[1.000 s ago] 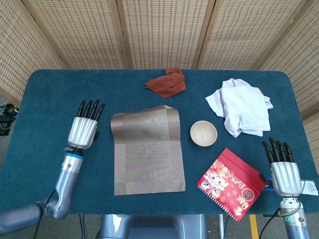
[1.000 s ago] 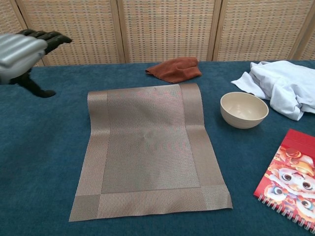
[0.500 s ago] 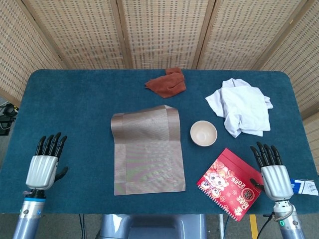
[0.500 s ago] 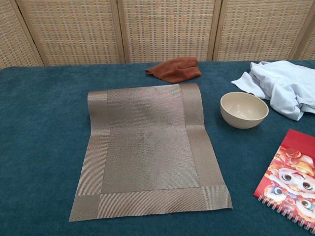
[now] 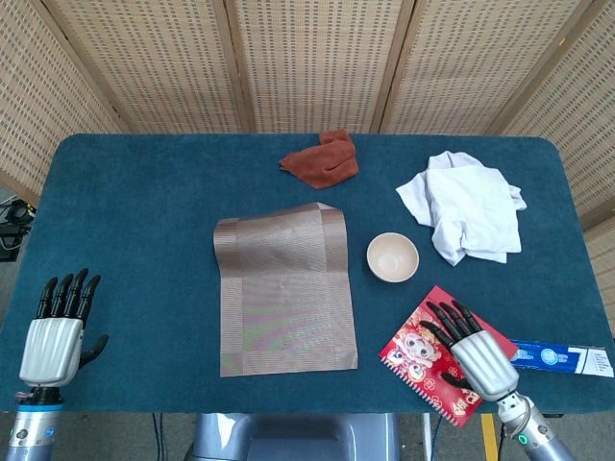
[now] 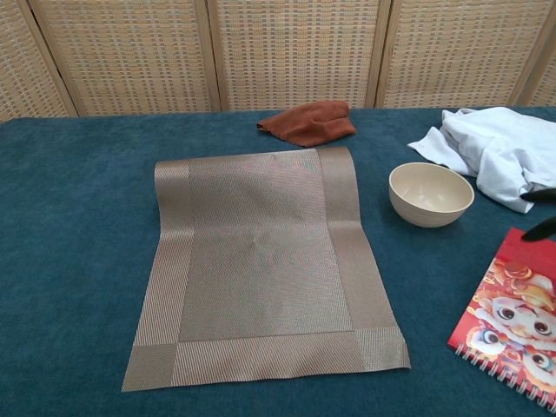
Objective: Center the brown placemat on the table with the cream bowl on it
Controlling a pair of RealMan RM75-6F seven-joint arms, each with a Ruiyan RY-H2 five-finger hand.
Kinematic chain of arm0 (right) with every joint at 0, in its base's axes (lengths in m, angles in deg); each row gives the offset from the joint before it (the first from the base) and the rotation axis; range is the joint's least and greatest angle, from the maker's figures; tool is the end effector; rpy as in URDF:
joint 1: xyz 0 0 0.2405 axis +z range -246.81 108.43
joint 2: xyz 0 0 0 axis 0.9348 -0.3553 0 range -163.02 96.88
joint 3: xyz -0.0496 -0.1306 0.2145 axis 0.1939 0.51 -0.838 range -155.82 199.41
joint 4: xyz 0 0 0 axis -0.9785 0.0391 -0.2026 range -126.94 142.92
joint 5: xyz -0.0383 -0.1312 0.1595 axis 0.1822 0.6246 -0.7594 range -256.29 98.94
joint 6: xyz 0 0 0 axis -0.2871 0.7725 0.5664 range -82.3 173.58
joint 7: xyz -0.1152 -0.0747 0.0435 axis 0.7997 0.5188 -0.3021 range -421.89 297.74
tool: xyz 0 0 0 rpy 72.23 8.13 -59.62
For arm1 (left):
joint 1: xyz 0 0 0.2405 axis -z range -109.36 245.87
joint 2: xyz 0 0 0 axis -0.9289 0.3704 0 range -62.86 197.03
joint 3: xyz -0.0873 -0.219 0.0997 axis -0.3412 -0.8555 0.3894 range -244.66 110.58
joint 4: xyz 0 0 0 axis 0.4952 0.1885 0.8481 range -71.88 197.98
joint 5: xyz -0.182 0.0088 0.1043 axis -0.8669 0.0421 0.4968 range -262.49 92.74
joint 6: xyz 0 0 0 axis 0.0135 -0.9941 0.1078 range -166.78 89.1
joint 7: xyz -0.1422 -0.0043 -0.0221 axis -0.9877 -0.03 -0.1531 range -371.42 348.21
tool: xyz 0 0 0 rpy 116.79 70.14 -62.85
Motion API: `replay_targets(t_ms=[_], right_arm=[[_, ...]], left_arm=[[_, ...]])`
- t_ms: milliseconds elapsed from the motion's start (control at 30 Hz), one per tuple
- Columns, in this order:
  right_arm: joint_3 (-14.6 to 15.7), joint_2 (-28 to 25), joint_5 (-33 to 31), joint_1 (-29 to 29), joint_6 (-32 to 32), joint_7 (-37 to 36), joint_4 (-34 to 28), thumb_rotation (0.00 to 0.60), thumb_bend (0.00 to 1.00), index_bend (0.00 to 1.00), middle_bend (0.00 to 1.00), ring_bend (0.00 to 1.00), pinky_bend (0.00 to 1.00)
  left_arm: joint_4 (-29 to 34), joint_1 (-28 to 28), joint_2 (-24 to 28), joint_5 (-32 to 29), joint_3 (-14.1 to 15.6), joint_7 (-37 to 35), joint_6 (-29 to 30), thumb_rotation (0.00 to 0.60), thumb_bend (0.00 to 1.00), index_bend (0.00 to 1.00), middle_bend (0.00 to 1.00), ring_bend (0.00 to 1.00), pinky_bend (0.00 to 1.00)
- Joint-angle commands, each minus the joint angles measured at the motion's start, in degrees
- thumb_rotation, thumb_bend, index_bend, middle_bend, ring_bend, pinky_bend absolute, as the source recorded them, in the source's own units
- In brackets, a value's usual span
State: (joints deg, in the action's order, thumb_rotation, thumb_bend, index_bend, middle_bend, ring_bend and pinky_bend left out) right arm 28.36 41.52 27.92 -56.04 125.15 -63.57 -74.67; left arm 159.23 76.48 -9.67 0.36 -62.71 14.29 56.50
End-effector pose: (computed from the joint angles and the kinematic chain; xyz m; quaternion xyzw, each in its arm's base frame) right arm -0.2721 -0.1739 0.0615 0.7617 -0.3306 0.4048 0.3829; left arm -0.2663 0.1674 0.0957 -0.6221 -0.3135 -0.3581 0.6217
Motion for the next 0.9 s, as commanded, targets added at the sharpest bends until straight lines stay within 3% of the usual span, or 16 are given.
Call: replay_targets(t_ms=[33, 267, 500, 900], right_arm=[[1.6, 1.7, 1.8, 1.3, -1.7, -1.1, -0.6, 0.6, 0.15, 0.25, 0.0, 0.0, 0.0], [2.9, 8.0, 3.8, 2.2, -3.7, 0.3, 0.3, 0.6, 0.18, 0.3, 0.0, 0.0, 0.0], [1.5, 15.2, 3.3, 2.6, -3.8, 2.1, 3.0, 0.6, 0.21, 0.33, 0.02, 0.0, 0.0], [-0.1, 20.9, 0.7, 3.9, -4.2, 1.2, 8.1, 0.6, 0.28, 0.38, 0.05, 0.0, 0.0]], left_arm=[[-0.4, -0.3, 0.0, 0.5, -0.5, -0.4, 0.2, 0.6, 0.2, 0.0, 0.0, 0.0, 0.0], [-0.9, -1.1, 0.3, 0.8, -1.5, -1.4, -0.5, 0.6, 0.2, 0.0, 0.0, 0.0, 0.0], [-0.9, -1.6, 0.5, 1.0, -2.6, -2.3, -1.2, 0.6, 0.2, 0.0, 0.0, 0.0, 0.0], [-1.1, -2.2, 0.2, 1.3, -3.6, -2.0, -2.8, 0.6, 0.2, 0.0, 0.0, 0.0, 0.0]])
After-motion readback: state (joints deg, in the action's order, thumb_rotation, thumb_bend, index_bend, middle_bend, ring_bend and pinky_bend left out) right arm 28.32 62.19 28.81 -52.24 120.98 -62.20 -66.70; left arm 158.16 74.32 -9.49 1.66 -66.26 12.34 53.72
